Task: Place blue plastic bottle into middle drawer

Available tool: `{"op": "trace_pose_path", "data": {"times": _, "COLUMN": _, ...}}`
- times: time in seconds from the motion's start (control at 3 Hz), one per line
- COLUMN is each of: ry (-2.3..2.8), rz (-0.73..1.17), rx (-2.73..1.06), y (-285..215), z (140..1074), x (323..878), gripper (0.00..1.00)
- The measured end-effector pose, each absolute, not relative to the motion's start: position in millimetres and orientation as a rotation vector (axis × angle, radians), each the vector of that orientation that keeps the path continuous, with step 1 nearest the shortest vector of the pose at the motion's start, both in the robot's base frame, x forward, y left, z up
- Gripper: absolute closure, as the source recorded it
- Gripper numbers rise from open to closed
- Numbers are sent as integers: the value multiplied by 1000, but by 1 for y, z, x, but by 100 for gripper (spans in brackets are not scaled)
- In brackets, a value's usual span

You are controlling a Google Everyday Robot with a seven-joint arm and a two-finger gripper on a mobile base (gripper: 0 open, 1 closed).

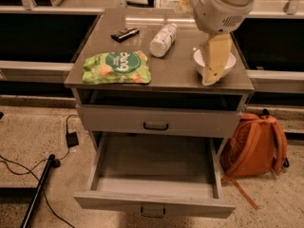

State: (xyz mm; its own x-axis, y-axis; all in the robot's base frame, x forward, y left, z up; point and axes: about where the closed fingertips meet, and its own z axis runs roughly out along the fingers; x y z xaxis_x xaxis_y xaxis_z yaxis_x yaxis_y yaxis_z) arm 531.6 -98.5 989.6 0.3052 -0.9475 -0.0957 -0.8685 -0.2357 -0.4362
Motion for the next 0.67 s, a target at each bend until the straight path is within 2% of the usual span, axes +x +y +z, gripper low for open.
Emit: {"op": "trace_pose_path", "data": {"times": 0.67, "ry": 1455, "rz": -331, "rx": -2275, "y": -89, "z": 1000, "x": 540, "gripper": 0}}
